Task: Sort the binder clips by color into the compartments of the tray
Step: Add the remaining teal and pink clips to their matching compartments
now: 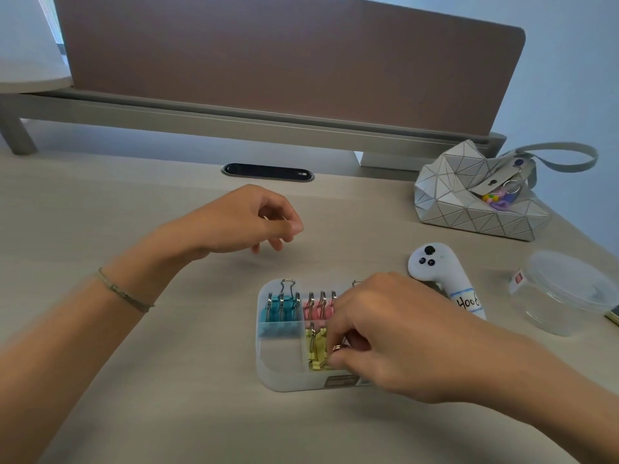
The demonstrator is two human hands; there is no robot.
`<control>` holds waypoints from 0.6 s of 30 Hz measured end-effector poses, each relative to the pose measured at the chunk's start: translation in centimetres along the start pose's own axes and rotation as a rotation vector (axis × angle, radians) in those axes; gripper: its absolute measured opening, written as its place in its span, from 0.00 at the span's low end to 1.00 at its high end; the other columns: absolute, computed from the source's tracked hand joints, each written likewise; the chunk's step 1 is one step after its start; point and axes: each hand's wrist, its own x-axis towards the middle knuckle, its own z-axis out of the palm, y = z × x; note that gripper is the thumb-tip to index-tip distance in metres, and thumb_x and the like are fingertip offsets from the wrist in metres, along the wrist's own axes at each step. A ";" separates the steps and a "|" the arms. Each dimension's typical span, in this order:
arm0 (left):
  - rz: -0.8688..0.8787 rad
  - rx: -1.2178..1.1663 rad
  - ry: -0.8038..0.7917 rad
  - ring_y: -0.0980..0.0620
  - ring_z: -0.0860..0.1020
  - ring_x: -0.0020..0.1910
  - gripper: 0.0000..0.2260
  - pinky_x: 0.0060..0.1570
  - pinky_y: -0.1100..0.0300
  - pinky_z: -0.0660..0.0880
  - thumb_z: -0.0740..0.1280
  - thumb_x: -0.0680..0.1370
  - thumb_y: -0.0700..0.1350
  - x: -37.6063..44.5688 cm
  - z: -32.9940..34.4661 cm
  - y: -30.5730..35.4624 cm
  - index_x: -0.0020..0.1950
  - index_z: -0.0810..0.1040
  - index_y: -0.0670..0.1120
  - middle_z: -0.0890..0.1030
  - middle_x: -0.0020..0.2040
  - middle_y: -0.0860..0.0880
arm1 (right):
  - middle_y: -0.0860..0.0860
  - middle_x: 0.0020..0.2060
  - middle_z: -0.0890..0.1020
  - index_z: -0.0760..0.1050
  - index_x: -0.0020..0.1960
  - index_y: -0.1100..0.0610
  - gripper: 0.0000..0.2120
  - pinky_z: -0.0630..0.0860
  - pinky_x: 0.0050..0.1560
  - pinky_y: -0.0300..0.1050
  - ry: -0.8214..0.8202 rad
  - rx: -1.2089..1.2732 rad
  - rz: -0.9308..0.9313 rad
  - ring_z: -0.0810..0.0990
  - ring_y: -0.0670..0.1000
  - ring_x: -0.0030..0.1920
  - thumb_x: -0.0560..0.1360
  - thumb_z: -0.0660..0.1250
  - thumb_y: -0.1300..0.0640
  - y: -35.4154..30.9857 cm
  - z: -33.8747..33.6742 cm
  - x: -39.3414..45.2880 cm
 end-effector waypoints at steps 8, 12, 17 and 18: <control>-0.045 0.140 0.078 0.57 0.84 0.40 0.04 0.34 0.65 0.75 0.70 0.79 0.51 0.7 -0.5 -1.3 0.49 0.84 0.53 0.85 0.44 0.55 | 0.44 0.29 0.82 0.87 0.44 0.52 0.06 0.73 0.34 0.34 0.160 0.217 0.169 0.80 0.41 0.33 0.75 0.73 0.51 4.5 -3.2 5.1; -0.119 0.420 0.296 0.50 0.79 0.46 0.06 0.46 0.57 0.74 0.68 0.79 0.43 1.6 -0.4 -3.9 0.52 0.83 0.50 0.83 0.49 0.49 | 0.47 0.45 0.84 0.84 0.56 0.50 0.10 0.74 0.46 0.43 0.160 0.063 0.260 0.82 0.49 0.49 0.76 0.71 0.50 8.6 -1.4 13.4; -0.242 0.545 0.387 0.46 0.78 0.52 0.12 0.52 0.52 0.76 0.65 0.76 0.37 1.5 -1.2 -6.0 0.54 0.82 0.51 0.80 0.50 0.49 | 0.54 0.55 0.81 0.76 0.60 0.54 0.25 0.75 0.48 0.50 0.103 -0.046 0.269 0.78 0.56 0.52 0.74 0.67 0.35 8.0 1.0 20.2; -0.254 0.554 0.389 0.46 0.78 0.54 0.13 0.53 0.51 0.76 0.65 0.75 0.38 1.4 -1.3 -6.0 0.55 0.82 0.51 0.79 0.51 0.50 | 0.54 0.55 0.80 0.74 0.61 0.54 0.27 0.73 0.46 0.50 0.084 -0.077 0.275 0.77 0.56 0.50 0.74 0.66 0.34 7.8 1.3 21.0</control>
